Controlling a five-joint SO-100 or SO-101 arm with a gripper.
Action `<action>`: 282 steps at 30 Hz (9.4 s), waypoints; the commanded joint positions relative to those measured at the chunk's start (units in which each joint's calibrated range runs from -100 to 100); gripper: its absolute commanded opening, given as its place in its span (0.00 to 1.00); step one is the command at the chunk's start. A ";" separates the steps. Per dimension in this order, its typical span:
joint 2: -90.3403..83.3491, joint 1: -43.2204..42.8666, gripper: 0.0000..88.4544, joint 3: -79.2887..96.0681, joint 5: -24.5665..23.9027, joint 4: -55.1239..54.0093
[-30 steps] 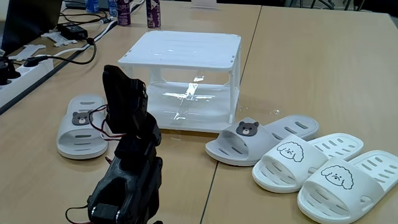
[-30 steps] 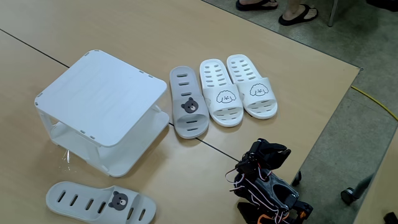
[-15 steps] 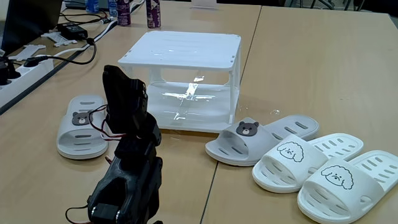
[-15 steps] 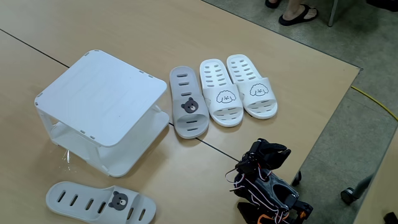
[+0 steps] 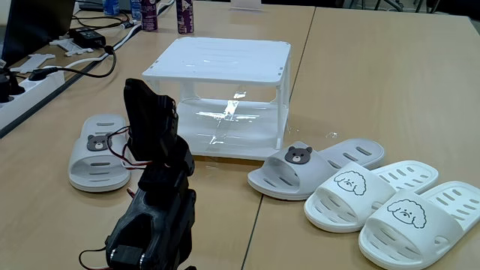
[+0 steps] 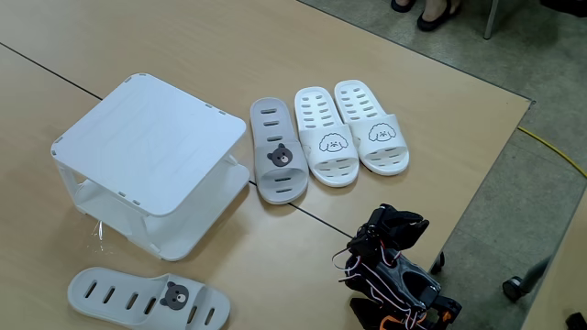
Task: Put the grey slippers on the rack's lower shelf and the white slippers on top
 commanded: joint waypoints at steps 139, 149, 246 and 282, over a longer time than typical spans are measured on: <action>95.26 -14.29 0.01 -27.97 0.42 32.88; 123.37 -14.21 0.01 -62.52 0.42 36.07; 135.40 18.69 0.30 -48.27 0.42 12.94; 84.16 22.47 0.01 -22.29 0.42 34.26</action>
